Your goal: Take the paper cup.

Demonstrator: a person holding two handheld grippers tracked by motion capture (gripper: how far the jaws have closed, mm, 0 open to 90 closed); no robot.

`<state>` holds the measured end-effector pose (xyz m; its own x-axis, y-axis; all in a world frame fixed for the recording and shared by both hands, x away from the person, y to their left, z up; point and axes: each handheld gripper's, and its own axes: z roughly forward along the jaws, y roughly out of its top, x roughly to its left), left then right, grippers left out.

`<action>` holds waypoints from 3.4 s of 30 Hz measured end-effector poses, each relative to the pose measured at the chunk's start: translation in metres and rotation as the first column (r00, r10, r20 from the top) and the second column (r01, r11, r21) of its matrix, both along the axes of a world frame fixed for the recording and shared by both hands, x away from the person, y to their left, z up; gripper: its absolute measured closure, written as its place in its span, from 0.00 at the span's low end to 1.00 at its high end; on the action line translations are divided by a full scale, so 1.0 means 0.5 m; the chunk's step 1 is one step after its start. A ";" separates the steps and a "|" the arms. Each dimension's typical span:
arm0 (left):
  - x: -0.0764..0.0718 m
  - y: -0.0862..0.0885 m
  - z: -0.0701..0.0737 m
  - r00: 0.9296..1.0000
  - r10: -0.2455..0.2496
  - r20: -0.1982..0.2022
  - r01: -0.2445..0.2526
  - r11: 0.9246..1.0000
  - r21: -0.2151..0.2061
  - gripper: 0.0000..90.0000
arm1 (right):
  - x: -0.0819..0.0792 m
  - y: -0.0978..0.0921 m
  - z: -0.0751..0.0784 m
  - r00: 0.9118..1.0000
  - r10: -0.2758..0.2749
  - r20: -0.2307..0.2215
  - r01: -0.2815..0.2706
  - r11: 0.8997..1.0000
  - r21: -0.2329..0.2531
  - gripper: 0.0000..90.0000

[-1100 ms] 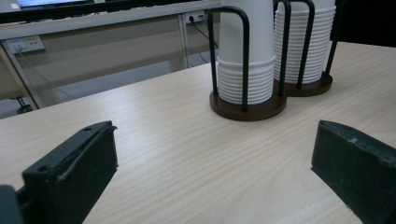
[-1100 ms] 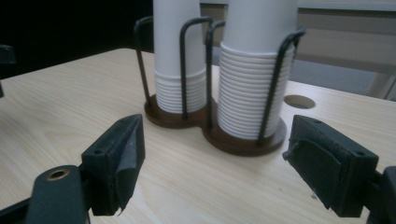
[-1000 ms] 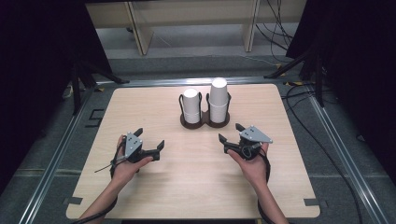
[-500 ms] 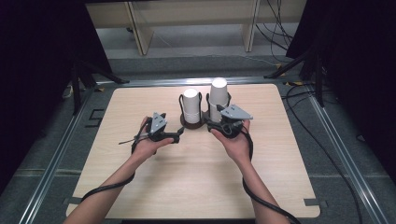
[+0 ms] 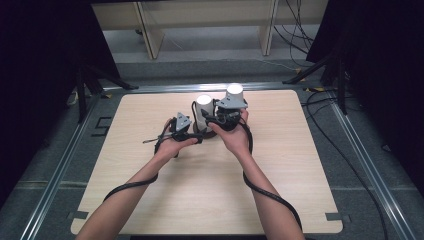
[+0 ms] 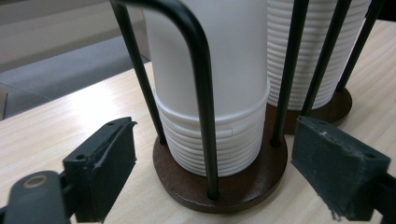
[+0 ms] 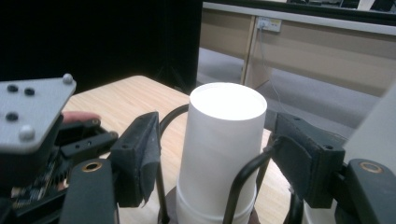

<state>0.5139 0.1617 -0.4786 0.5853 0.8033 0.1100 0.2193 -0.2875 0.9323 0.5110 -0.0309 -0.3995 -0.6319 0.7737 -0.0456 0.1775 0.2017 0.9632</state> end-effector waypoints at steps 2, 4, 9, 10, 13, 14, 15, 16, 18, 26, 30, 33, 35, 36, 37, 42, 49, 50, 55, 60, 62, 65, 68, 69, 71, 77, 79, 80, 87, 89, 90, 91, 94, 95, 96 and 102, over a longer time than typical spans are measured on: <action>0.002 -0.002 -0.003 1.000 -0.001 -0.012 0.001 1.000 0.003 0.15 | 0.006 0.003 0.000 1.000 0.011 -0.003 -0.011 1.000 0.006 0.37; 0.005 -0.006 -0.005 1.000 0.000 -0.007 0.000 1.000 -0.004 0.15 | 0.011 0.009 0.001 1.000 -0.010 -0.013 0.010 1.000 0.011 0.37; 0.014 -0.012 -0.012 0.999 0.026 -0.048 -0.026 1.000 -0.004 0.16 | 0.032 0.021 -0.002 0.999 -0.022 -0.030 0.022 1.000 0.001 0.36; 0.014 -0.012 -0.012 0.999 0.026 -0.048 -0.026 1.000 -0.004 0.16 | 0.036 0.022 -0.002 1.000 -0.024 -0.014 0.023 1.000 -0.006 0.36; 0.019 -0.017 -0.017 0.998 0.024 -0.055 -0.024 1.000 -0.004 0.16 | 0.045 0.027 -0.003 0.999 -0.032 -0.017 0.032 0.999 -0.021 0.36; 0.019 -0.017 -0.017 0.998 0.024 -0.055 -0.024 1.000 -0.004 0.16 | 0.045 0.027 -0.003 0.999 -0.032 -0.017 0.032 0.999 -0.021 0.36; 0.020 -0.020 -0.019 0.998 0.022 -0.058 -0.022 1.000 -0.001 0.16 | 0.051 0.029 -0.005 0.999 -0.027 -0.018 0.026 0.999 -0.026 0.36; 0.020 -0.020 -0.019 0.998 0.022 -0.058 -0.022 1.000 -0.001 0.16 | 0.051 0.029 -0.005 0.999 -0.027 -0.018 0.026 0.999 -0.026 0.36; 0.023 -0.023 -0.021 0.998 0.022 -0.056 -0.021 1.000 0.003 0.16 | 0.056 0.031 -0.005 0.999 -0.032 -0.026 0.031 0.999 -0.035 0.37; 0.032 -0.030 -0.020 0.998 0.018 -0.061 -0.017 1.000 0.026 0.16 | 0.066 0.045 -0.007 0.999 -0.030 -0.028 0.029 0.999 -0.037 0.37; 0.037 -0.035 -0.022 0.998 0.024 -0.057 -0.024 1.000 0.004 0.17 | 0.071 0.053 -0.009 0.999 -0.039 -0.026 0.037 0.998 -0.052 0.37; 0.039 -0.035 -0.024 0.998 0.026 -0.053 -0.026 1.000 -0.001 0.18 | 0.075 0.056 -0.013 0.999 -0.040 -0.023 0.038 0.997 -0.063 0.37; 0.040 -0.035 -0.025 0.998 0.031 -0.056 -0.031 1.000 0.000 0.18 | 0.078 0.058 -0.013 0.999 -0.033 -0.035 0.031 0.998 -0.054 0.37; 0.040 -0.035 -0.025 0.998 0.031 -0.056 -0.031 1.000 0.000 0.19 | 0.078 0.058 -0.013 0.999 -0.033 -0.035 0.031 0.998 -0.054 0.37; 0.040 -0.035 -0.026 0.998 0.033 -0.057 -0.033 0.999 0.004 0.19 | 0.078 0.060 -0.014 0.998 -0.040 -0.041 0.038 0.997 -0.061 0.36; 0.042 -0.033 -0.026 0.998 0.023 -0.060 -0.021 0.999 0.038 0.20 | 0.083 0.063 -0.018 0.998 -0.046 -0.041 0.043 0.997 -0.062 0.37; 0.049 -0.036 -0.028 0.997 0.033 -0.076 -0.036 0.999 -0.035 0.21 | 0.088 0.061 -0.018 0.998 -0.034 -0.058 0.031 0.998 -0.046 0.37; 0.050 -0.037 -0.028 0.996 0.036 -0.075 -0.039 0.998 -0.038 0.21 | 0.088 0.061 -0.018 0.998 -0.033 -0.062 0.030 0.999 -0.039 0.38; 0.051 -0.034 -0.027 0.997 0.025 -0.079 -0.028 0.999 -0.046 0.22 | 0.089 0.059 -0.017 0.998 -0.039 -0.040 0.038 0.999 -0.033 0.38; 0.053 -0.031 -0.027 0.996 0.018 -0.087 -0.023 0.998 -0.051 0.23 | 0.089 0.057 -0.015 0.998 -0.031 -0.057 0.029 0.999 -0.032 0.38; 0.053 -0.031 -0.027 0.996 0.019 -0.086 -0.024 0.998 -0.054 0.23 | 0.087 0.058 -0.015 0.997 -0.031 -0.074 0.030 0.999 -0.020 0.39; 0.053 -0.031 -0.027 0.996 0.018 -0.086 -0.022 0.998 -0.053 0.23 | 0.087 0.058 -0.014 0.997 -0.027 -0.071 0.026 0.999 -0.020 0.39; 0.053 -0.033 -0.028 0.996 0.022 -0.081 -0.027 0.997 -0.069 0.23 | 0.086 0.058 -0.009 0.998 -0.035 -0.046 0.034 0.999 -0.014 0.39; 0.053 -0.034 -0.028 0.997 0.022 -0.079 -0.027 0.997 -0.065 0.23 | 0.086 0.056 -0.006 0.999 -0.034 -0.037 0.033 0.999 -0.024 0.39; 0.053 -0.034 -0.028 0.997 0.024 -0.078 -0.028 0.998 -0.061 0.23 | 0.084 0.058 -0.003 0.998 -0.034 -0.056 0.034 0.999 0.007 0.39; 0.053 -0.030 -0.026 0.997 0.016 -0.082 -0.017 1.000 -0.009 0.23 | 0.078 0.055 0.014 0.999 -0.028 -0.042 0.029 0.999 0.021 0.39; 0.052 -0.031 -0.026 0.997 0.017 -0.081 -0.018 1.000 -0.010 0.23 | 0.076 0.055 0.018 0.999 -0.033 -0.034 0.034 0.999 0.032 0.39; 0.053 -0.031 -0.026 0.997 0.017 -0.081 -0.017 1.000 -0.011 0.23 | 0.075 0.054 0.023 0.999 -0.034 -0.031 0.035 0.999 0.030 0.39; 0.052 -0.036 -0.029 0.996 0.029 -0.079 -0.034 0.998 -0.054 0.23 | 0.067 0.051 0.051 1.000 -0.029 -0.011 0.030 0.997 0.066 0.39; 0.052 -0.037 -0.029 0.996 0.034 -0.077 -0.039 0.997 -0.061 0.23 | 0.067 0.051 0.052 1.000 -0.031 -0.003 0.031 0.997 0.068 0.39; 0.052 -0.038 -0.029 0.997 0.032 -0.077 -0.037 0.997 -0.061 0.23 | 0.068 0.048 0.055 0.999 -0.030 0.017 0.029 0.998 0.056 0.39; 0.051 -0.038 -0.029 0.997 0.028 -0.076 -0.032 0.998 -0.062 0.23 | 0.065 0.049 0.059 1.000 -0.031 0.000 0.031 0.996 0.079 0.39; 0.054 -0.033 -0.028 0.997 0.019 -0.073 -0.020 1.000 -0.017 0.23 | 0.065 0.046 0.065 0.999 -0.028 0.016 0.026 0.997 0.072 0.39; 0.054 -0.033 -0.028 0.997 0.021 -0.073 -0.023 1.000 -0.015 0.23 | 0.063 0.044 0.071 0.999 -0.035 0.021 0.034 0.996 0.078 0.39; 0.054 -0.033 -0.028 0.997 0.021 -0.073 -0.023 1.000 -0.015 0.23 | 0.063 0.043 0.072 0.999 -0.034 0.025 0.032 0.996 0.080 0.39; 0.054 -0.034 -0.029 0.998 0.016 -0.067 -0.017 1.000 -0.014 0.23 | 0.056 0.042 0.085 0.999 -0.031 0.027 0.028 0.993 0.112 0.39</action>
